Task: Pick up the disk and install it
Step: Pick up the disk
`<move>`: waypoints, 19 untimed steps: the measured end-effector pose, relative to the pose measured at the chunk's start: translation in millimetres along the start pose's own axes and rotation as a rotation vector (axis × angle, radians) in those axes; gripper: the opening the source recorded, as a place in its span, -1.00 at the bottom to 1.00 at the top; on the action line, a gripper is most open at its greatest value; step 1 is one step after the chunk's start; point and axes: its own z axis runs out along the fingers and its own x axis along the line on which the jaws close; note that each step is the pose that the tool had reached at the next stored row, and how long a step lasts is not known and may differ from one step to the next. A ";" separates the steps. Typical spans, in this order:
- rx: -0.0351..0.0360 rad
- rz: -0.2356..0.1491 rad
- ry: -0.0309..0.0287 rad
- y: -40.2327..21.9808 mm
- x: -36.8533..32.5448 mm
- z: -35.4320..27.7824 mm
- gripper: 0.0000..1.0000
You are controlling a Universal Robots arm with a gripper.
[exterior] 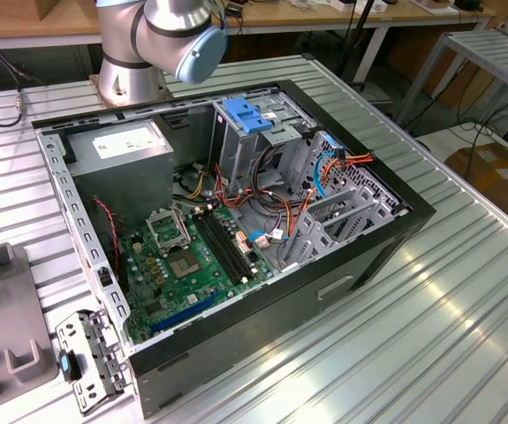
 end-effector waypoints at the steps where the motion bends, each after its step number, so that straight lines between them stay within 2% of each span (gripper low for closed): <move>1: -0.0001 0.000 0.0001 0.0 0.0 -1.7 -0.26; 6: -0.0003 0.000 0.0000 -0.1 0.1 -5.9 -0.26; 19: -0.0006 0.000 0.0000 -0.3 0.3 -11.8 -0.26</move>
